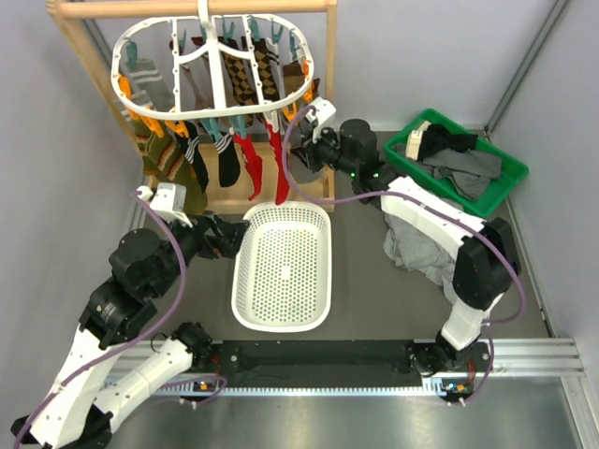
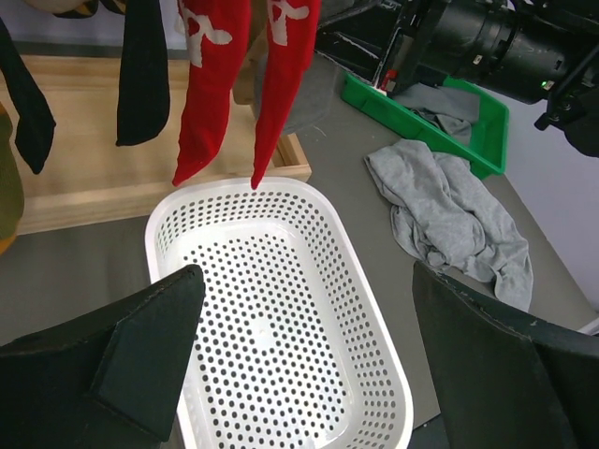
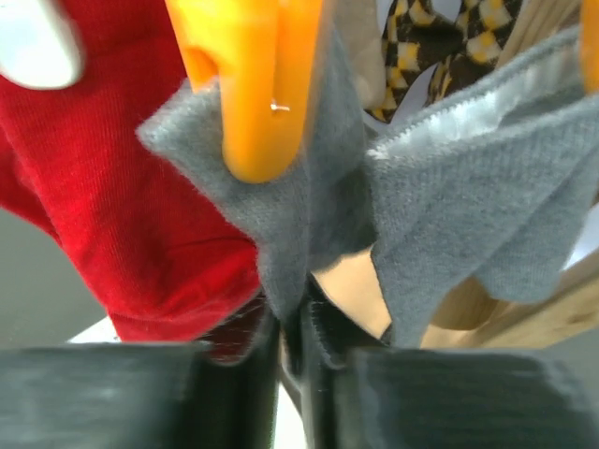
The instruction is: Remove the socks clipped to the hanger
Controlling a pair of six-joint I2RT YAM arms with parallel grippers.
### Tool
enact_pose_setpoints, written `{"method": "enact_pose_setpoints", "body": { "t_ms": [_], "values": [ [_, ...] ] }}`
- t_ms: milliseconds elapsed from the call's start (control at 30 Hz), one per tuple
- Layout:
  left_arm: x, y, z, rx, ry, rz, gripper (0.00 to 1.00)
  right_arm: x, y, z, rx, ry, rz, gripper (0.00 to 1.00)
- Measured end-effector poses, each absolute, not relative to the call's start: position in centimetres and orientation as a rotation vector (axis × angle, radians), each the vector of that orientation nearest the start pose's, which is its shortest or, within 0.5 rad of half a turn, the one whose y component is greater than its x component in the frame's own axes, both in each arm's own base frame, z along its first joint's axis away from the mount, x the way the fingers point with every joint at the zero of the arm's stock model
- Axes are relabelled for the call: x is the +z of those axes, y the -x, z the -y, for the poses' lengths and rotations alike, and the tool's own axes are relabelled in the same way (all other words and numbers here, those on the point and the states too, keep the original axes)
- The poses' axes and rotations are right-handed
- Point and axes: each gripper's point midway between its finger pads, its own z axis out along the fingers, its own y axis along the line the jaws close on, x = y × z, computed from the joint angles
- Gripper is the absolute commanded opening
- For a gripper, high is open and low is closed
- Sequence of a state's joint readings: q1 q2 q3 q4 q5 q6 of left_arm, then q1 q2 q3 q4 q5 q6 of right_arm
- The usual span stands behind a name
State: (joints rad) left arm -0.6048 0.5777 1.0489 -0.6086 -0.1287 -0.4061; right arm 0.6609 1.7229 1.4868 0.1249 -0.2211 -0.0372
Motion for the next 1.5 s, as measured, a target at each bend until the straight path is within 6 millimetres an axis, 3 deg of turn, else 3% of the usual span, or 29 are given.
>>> {"method": "enact_pose_setpoints", "body": {
  "t_ms": [100,233,467,533,733,1000,1133,1167,1233,1267,1333,1467,1500],
  "values": [
    [35.0,-19.5,12.6,-0.632,-0.075,-1.748,0.96,30.3,-41.3,-37.1,0.678,0.731,-1.578,0.0],
    [35.0,-19.7,12.4,-0.61,-0.077,-1.741,0.96,31.3,-40.2,-37.7,0.717,0.723,-1.581,0.0],
    [35.1,-21.1,13.2,-0.587,-0.102,-1.734,0.96,36.5,-33.9,-39.6,0.829,0.734,-1.53,0.0],
    [34.8,-22.1,13.9,-0.585,-0.117,-1.734,0.96,38.5,-31.9,-39.6,0.89,0.714,-1.507,0.0],
    [33.1,-24.5,17.0,-0.63,-0.175,-1.753,0.96,42.6,-28.8,-38.1,1.031,0.614,-1.447,0.0],
    [32.5,-26.8,20.5,-0.708,-0.24,-1.74,0.92,43.1,-26.5,-39.1,1.207,0.568,-1.447,0.0],
    [32.4,-27.7,21.4,-0.723,-0.249,-1.732,0.77,42.9,-26.0,-39.4,1.256,0.555,-1.458,0.0],
    [32.3,-27.9,21.6,-0.729,-0.252,-1.73,0.62,43.0,-25.9,-39.5,1.267,0.551,-1.456,0.0],
    [32.0,-28.1,22.0,-0.741,-0.256,-1.727,0.42,43.1,-25.8,-39.5,1.282,0.547,-1.453,0.0],
    [31.7,-28.1,22.1,-0.744,-0.259,-1.73,0.22,43.1,-25.7,-39.6,1.291,0.543,-1.453,0.0],
    [31.2,-28.1,22.3,-0.752,-0.262,-1.74,0.03,42.8,-25.6,-39.7,1.304,0.54,-1.462,0.08],
    [31.0,-27.8,22.8,-0.771,-0.303,-1.74,0.0,42.3,-25.5,-39.7,1.314,0.533,-1.489,0.41],
    [31.0,-27.7,22.8,-0.775,-0.307,-1.74,0.0,42.0,-25.6,-39.7,1.307,0.531,-1.503,0.44]
  ]
}}
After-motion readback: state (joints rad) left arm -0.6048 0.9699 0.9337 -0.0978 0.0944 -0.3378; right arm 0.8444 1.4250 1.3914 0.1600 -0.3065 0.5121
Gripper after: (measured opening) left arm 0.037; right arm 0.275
